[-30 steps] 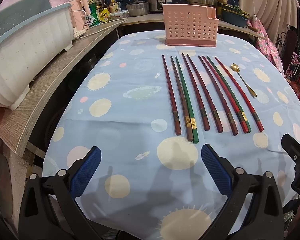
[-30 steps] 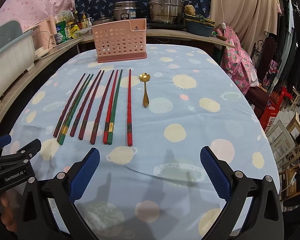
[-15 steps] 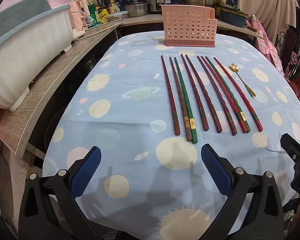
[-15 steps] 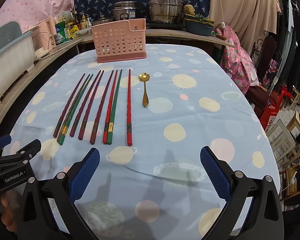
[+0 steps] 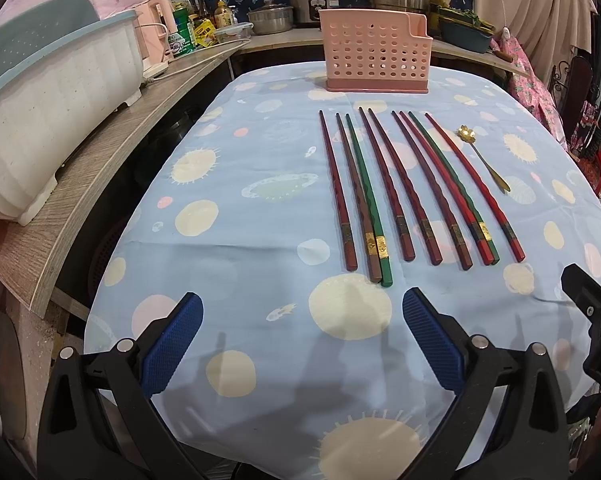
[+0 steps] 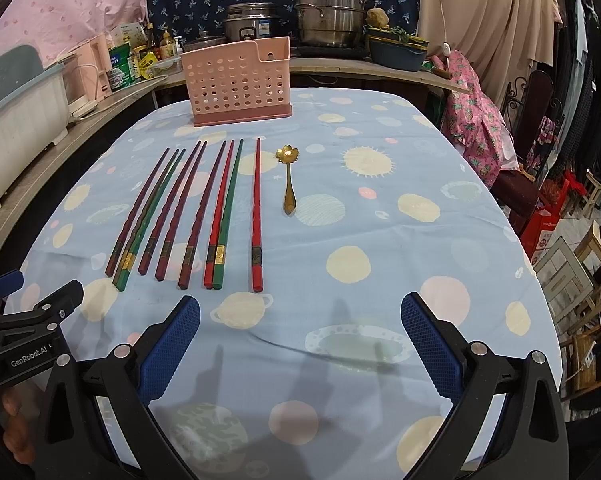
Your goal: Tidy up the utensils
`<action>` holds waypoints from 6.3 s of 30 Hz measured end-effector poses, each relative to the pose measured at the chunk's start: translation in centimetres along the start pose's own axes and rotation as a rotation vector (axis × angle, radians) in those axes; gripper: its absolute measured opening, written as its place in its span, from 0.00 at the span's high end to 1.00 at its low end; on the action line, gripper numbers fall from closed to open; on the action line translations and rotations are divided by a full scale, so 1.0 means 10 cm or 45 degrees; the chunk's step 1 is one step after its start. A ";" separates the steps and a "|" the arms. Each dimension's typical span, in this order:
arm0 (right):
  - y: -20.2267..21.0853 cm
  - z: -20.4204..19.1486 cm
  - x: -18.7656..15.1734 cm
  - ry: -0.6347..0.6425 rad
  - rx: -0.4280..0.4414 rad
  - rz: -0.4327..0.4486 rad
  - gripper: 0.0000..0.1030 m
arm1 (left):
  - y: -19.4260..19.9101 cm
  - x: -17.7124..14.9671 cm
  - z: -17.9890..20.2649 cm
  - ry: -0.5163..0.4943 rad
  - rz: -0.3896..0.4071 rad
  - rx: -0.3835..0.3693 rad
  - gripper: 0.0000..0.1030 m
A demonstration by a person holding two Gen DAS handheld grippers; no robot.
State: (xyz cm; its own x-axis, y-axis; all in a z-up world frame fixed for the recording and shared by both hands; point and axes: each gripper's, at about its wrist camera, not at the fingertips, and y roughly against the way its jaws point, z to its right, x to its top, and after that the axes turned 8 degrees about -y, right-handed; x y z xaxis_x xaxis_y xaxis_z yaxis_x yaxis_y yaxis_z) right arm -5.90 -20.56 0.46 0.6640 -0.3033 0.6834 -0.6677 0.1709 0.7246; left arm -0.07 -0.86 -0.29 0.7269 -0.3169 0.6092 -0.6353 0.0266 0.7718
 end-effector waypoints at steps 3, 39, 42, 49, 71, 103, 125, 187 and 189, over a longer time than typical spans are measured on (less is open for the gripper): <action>0.00 0.00 0.00 0.002 0.000 -0.001 0.06 | 0.00 0.00 0.00 0.002 -0.003 -0.002 0.08; -0.04 0.03 0.01 -0.008 0.008 -0.008 0.06 | -0.04 0.02 0.00 0.010 -0.020 -0.031 0.07; -0.07 0.05 0.03 -0.015 0.007 -0.014 0.06 | -0.10 0.07 -0.09 0.056 -0.040 -0.055 0.07; -0.18 0.13 0.13 -0.041 0.002 -0.019 0.06 | -0.33 0.21 -0.19 0.069 -0.026 -0.058 0.08; -0.77 0.07 0.56 -0.040 -0.035 -0.020 0.11 | -0.85 0.39 -0.23 0.052 -0.058 -0.115 0.29; -1.13 -0.03 0.72 0.012 0.062 -0.115 0.90 | -0.77 0.44 -0.23 0.050 -0.029 -0.206 0.93; -0.36 0.18 1.22 -0.057 0.165 0.071 0.98 | 0.13 1.10 -0.76 0.157 0.264 -0.152 0.93; -1.67 -0.42 3.33 -0.086 0.316 0.127 0.81 | -0.74 3.70 -0.86 0.278 0.533 -0.188 0.66; -1.59 -0.40 3.31 -0.087 0.323 0.139 0.79 | -0.70 3.67 -0.88 0.282 0.536 -0.181 0.66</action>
State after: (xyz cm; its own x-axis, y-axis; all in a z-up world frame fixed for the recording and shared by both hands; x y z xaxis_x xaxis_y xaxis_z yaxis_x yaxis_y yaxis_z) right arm 28.06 -29.55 11.91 0.5651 -0.3599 0.7424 -0.8027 -0.0318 0.5955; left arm 33.31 -4.36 18.30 0.4628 -0.0420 0.8855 -0.8549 0.2429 0.4583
